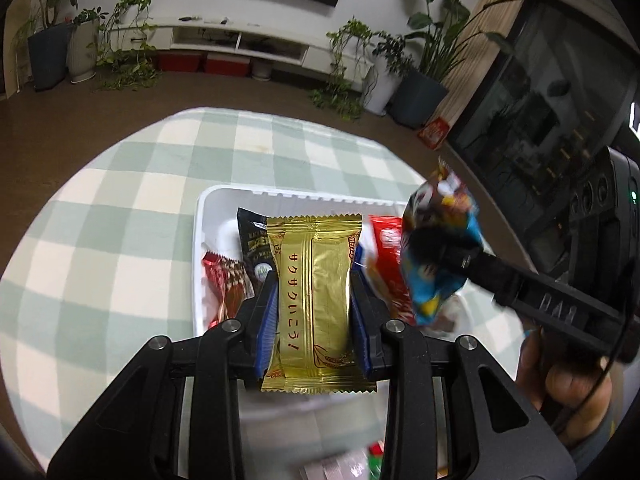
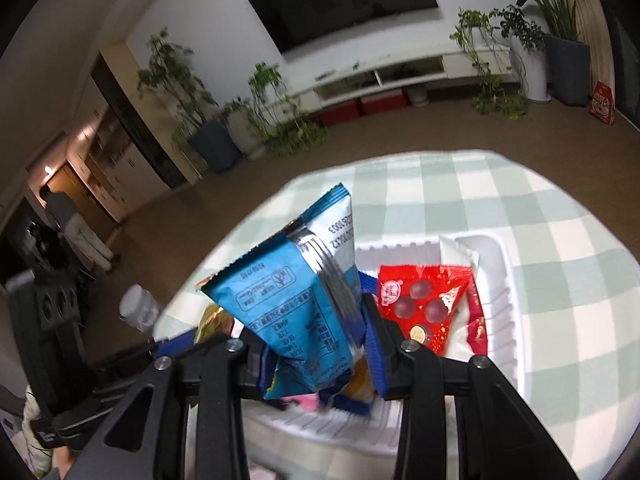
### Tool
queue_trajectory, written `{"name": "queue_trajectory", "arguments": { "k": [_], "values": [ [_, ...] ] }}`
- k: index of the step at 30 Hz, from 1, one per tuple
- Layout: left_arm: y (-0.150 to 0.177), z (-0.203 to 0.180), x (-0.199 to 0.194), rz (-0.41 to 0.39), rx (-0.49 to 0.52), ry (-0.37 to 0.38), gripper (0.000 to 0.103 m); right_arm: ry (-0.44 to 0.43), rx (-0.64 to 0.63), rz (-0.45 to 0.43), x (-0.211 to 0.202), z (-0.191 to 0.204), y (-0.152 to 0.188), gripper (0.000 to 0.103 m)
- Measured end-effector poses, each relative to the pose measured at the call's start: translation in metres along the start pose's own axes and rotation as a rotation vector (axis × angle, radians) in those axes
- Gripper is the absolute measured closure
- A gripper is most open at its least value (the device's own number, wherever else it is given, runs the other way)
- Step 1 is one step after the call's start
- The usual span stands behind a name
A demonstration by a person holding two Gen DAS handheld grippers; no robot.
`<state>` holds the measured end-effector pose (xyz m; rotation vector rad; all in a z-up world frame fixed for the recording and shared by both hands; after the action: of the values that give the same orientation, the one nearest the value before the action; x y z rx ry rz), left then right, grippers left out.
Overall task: Organize snacks
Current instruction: 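Lower both packets into the tray and open both grippers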
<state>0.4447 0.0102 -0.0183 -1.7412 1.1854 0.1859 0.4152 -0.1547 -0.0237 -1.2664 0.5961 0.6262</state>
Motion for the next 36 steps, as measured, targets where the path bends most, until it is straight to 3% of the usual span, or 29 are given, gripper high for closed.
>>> {"name": "queue_trajectory", "arguments": {
  "k": [4,10,14,36],
  "values": [
    [0.0,0.01,0.03,0.029,0.003,-0.016,0.073,0.028,-0.01,0.052,0.03,-0.01,0.007,0.064],
    [0.008,0.023,0.058,0.057,0.02,-0.07,0.074,0.076,-0.101,0.061,0.045,-0.002,0.014,0.064],
    [0.009,0.028,0.061,0.061,0.025,-0.09,0.073,0.097,-0.12,0.099,0.061,-0.005,0.024,0.064],
    [0.016,0.032,0.062,0.055,0.048,-0.119,0.073,0.108,-0.147,0.086,0.064,0.0,0.029,0.066]
  ]
}}
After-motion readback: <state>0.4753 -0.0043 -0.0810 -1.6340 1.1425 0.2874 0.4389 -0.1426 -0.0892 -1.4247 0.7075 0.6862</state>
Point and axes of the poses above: each gripper's, at about its wrist camera, not at the fingertips, and x roughly the way its jaws point, z to its left, y to its underside, the point moved 6 cm from there along x, roughly the way its jaws point, and after that the axes turned 15 degrees about y, right-handed, at the moved point
